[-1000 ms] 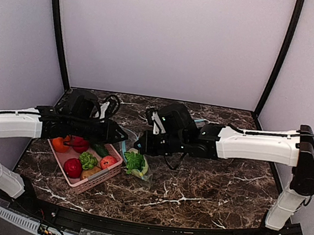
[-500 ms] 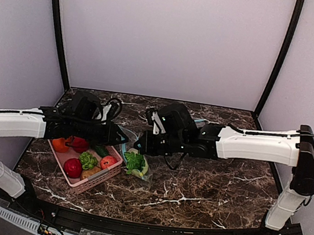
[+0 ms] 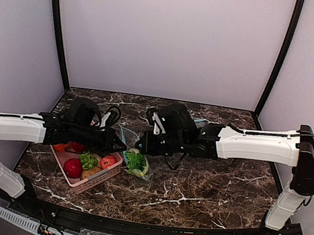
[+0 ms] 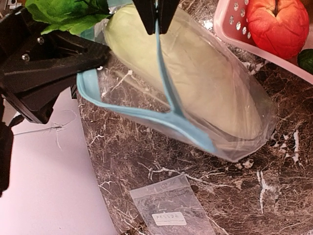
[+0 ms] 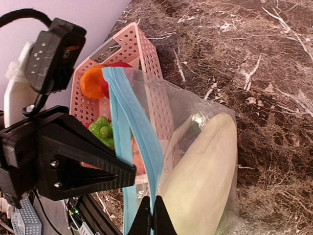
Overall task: Place the food in the zip-top bag and seal the zipper
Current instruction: Pass from the right arm to the left
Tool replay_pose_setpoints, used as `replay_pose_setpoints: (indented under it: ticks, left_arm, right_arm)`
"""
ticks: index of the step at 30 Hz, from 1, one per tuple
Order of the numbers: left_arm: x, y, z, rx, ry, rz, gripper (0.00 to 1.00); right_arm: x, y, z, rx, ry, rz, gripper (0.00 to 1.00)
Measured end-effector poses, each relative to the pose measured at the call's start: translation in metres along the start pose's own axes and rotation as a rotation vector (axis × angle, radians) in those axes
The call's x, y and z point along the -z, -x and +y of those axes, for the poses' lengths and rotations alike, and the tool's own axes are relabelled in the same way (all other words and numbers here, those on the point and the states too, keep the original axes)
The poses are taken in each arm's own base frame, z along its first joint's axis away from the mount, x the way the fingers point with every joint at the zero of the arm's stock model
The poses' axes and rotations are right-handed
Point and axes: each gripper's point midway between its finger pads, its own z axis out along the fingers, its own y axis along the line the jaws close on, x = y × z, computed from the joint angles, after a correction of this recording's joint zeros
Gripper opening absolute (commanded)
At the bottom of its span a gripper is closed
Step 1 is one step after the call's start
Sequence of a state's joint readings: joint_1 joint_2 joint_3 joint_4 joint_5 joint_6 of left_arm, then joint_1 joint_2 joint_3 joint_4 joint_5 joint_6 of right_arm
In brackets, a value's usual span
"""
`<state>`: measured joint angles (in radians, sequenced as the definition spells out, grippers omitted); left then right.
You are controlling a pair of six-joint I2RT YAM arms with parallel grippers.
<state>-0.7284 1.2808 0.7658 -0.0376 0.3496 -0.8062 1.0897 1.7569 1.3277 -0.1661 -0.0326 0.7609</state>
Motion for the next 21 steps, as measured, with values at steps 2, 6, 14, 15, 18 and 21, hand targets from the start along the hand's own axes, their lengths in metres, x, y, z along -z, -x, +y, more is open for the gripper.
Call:
replay_pose_setpoints:
  ticks: [2,6,14,15,18,21]
  left_arm:
    - [0.003,0.0,-0.005,0.0,-0.02,0.0,0.01]
    - [0.006,0.0,-0.013,-0.003,-0.051,0.003,0.01]
    - [0.004,-0.002,-0.015,0.003,-0.068,0.021,0.01]
    - [0.004,-0.002,-0.015,0.004,-0.068,0.021,0.01]
    - [0.004,-0.002,-0.016,0.003,-0.071,0.023,0.01]
    - [0.005,0.001,-0.02,-0.001,-0.081,0.021,0.01]
  right_arm:
    - [0.0,0.001,-0.006,-0.001,-0.03,-0.006,0.02]
    - [0.002,0.0,-0.023,0.009,-0.104,-0.005,0.21]
    - [0.039,0.003,-0.036,0.12,-0.205,0.032,0.59]
    - [0.046,0.006,-0.033,0.133,-0.205,0.03,0.6]
    - [0.069,0.015,-0.021,0.179,-0.192,0.027,0.63]
    - [0.089,0.019,-0.006,0.224,-0.156,0.035,0.62]
